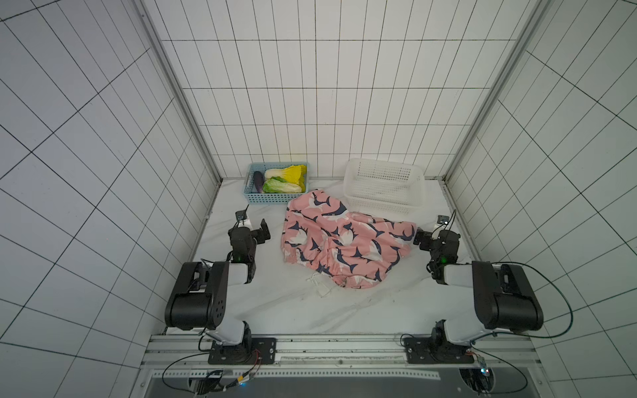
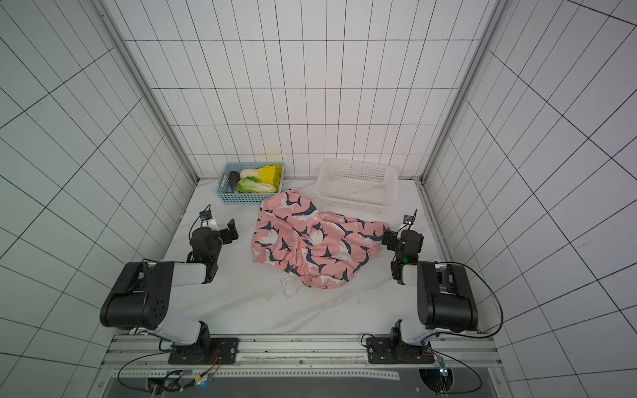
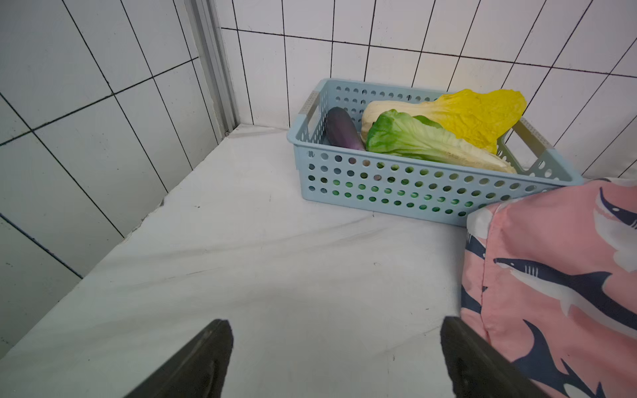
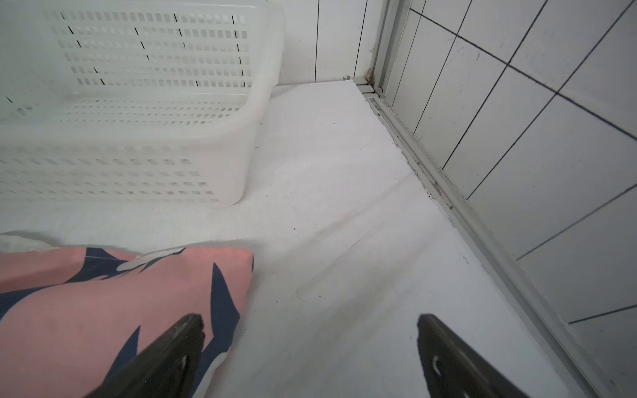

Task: Roll up the shorts
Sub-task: Flatten out the shorts at the center of the board.

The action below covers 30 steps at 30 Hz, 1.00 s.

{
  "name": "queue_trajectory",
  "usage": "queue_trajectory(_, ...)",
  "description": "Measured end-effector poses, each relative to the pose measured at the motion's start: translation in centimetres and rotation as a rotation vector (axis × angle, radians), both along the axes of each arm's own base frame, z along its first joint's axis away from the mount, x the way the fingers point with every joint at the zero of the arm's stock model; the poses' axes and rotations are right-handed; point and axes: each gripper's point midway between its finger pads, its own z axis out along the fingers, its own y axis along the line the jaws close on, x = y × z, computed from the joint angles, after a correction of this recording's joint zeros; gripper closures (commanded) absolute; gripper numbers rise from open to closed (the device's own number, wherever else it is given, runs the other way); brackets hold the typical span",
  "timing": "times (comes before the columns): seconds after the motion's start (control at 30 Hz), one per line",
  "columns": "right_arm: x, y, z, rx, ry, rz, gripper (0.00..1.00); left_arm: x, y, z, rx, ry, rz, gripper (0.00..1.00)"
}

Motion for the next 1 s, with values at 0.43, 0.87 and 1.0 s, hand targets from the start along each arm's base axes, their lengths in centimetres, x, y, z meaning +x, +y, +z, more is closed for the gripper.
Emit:
queue_trajectory(0.43, -0.1, 0.1, -0.3, 0.014, 0.020, 0.002, 0.01, -0.2, 0.4, -0.6, 0.000, 0.029, 0.021, 0.02)
queue_trajectory(0.87, -0.8, -1.9, 14.3, 0.251, -0.107, -0.194, 0.01, 0.2, 7.0, 8.7, -0.342, -0.077, 0.359, 0.10)
queue_trajectory(1.0, -2.6, -2.6, 17.3, 0.408, -0.120, -0.247, 0.10, -0.3, 7.3, 9.8, -0.576, -0.072, 0.331, 0.27)
